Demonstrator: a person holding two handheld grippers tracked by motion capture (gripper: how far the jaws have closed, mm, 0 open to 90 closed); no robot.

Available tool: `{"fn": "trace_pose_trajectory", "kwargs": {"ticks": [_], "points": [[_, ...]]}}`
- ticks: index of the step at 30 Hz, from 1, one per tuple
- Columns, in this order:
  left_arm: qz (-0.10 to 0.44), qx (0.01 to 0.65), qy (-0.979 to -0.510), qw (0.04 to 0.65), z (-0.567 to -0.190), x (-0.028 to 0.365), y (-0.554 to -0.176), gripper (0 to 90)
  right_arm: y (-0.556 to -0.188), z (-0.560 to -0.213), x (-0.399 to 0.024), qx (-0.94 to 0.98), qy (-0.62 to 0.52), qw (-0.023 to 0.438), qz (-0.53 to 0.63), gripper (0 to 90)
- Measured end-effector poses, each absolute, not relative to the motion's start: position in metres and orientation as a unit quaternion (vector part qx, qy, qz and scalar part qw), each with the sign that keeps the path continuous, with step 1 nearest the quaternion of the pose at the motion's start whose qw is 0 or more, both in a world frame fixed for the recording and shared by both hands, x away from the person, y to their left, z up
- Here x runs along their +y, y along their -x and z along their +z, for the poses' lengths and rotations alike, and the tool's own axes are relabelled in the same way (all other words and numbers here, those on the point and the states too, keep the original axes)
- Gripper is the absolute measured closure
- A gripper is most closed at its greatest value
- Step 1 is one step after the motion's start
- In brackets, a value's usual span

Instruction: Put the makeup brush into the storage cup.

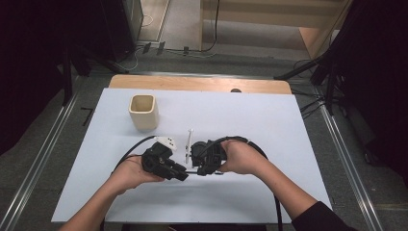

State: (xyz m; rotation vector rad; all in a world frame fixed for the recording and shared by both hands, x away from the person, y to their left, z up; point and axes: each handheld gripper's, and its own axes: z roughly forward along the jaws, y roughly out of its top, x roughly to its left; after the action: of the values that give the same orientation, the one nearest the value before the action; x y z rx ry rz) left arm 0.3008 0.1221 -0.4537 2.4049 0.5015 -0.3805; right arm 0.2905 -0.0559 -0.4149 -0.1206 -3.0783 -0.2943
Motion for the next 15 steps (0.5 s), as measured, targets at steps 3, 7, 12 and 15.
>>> {"fn": "trace_pose_trajectory", "kwargs": {"ticks": [3, 7, 12, 15], "points": [[-0.156, 0.192, -0.915, 0.318, -0.4553, 0.1195, -0.2999, 73.5, -0.29, -0.4156, -0.0551, -0.994, 0.037, 0.024, -0.096, 86.2], [-0.164, 0.189, -0.915, 0.317, -0.4565, 0.1182, -0.3, 74.2, -0.2885, -0.4164, -0.0542, -0.995, 0.027, 0.024, -0.094, 86.2], [-0.174, 0.184, -0.915, 0.315, -0.4577, 0.1175, -0.3003, 80.4, -0.2874, -0.4171, -0.0538, -0.995, 0.02, 0.022, -0.096, 86.1], [-0.183, 0.18, -0.913, 0.317, -0.4583, 0.1175, -0.3006, 82.5, -0.2869, -0.4177, -0.0544, -0.995, 0.014, 0.022, -0.098, 85.9]]}}
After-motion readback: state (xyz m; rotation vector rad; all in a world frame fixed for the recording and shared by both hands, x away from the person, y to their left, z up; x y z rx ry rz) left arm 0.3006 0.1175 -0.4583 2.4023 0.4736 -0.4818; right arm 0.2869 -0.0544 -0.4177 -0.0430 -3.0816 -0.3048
